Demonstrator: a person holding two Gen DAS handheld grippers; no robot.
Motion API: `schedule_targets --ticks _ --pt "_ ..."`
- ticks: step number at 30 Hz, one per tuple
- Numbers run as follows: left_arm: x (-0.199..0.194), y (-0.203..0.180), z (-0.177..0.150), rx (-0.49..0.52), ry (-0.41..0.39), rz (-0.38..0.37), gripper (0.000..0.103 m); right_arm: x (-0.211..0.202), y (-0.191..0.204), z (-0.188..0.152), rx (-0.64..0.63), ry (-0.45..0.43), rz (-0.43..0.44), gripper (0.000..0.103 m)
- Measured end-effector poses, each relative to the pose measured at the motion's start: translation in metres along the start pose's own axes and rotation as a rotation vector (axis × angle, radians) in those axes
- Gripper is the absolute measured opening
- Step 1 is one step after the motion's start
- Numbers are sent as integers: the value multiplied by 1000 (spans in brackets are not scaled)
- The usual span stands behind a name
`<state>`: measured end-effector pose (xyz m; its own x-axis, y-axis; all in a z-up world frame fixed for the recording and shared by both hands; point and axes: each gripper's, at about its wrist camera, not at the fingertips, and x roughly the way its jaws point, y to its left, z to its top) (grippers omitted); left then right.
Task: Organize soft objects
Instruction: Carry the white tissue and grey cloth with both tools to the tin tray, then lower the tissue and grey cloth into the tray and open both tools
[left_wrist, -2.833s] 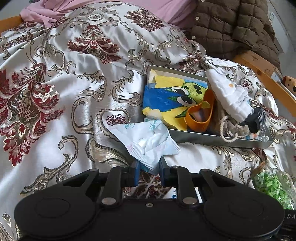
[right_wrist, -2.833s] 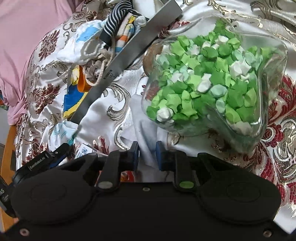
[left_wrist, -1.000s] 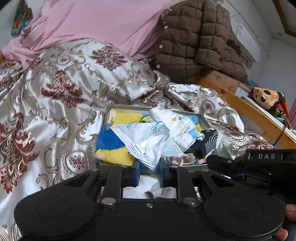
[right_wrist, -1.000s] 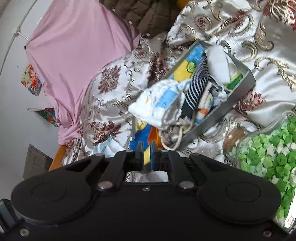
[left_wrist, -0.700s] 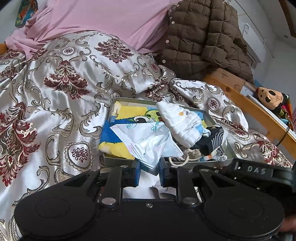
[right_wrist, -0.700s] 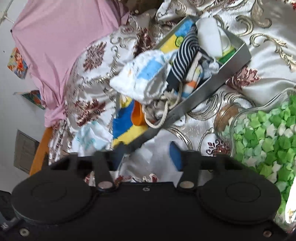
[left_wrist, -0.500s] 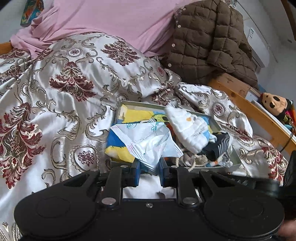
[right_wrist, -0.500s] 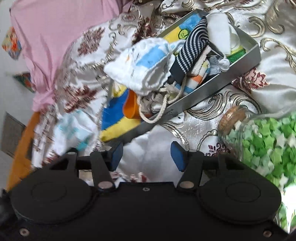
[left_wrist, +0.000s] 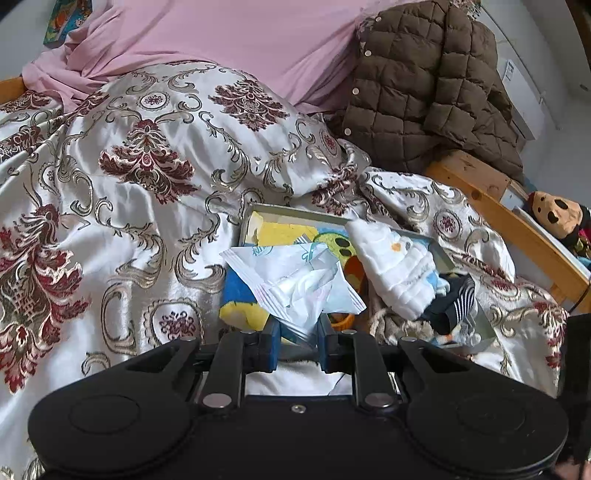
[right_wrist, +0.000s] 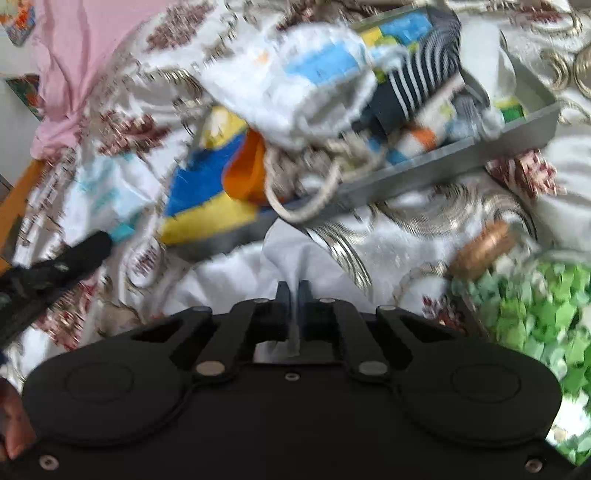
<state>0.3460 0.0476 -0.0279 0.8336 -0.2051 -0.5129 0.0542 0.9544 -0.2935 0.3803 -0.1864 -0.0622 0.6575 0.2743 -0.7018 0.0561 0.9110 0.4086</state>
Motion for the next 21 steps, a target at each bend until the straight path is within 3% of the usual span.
schedule_targets --ticks 6,14,17,21 --pt "2 9 10 -35 -27 5 21 -21 20 24 24 -128 150 0" --pt "14 14 23 -37 -60 21 21 -37 39 61 -5 -380 345 0" --pt "28 13 23 -22 -57 34 21 -24 35 67 -4 -381 340 0" --pt "52 12 21 -22 -13 39 21 7 21 67 51 -293 319 0"
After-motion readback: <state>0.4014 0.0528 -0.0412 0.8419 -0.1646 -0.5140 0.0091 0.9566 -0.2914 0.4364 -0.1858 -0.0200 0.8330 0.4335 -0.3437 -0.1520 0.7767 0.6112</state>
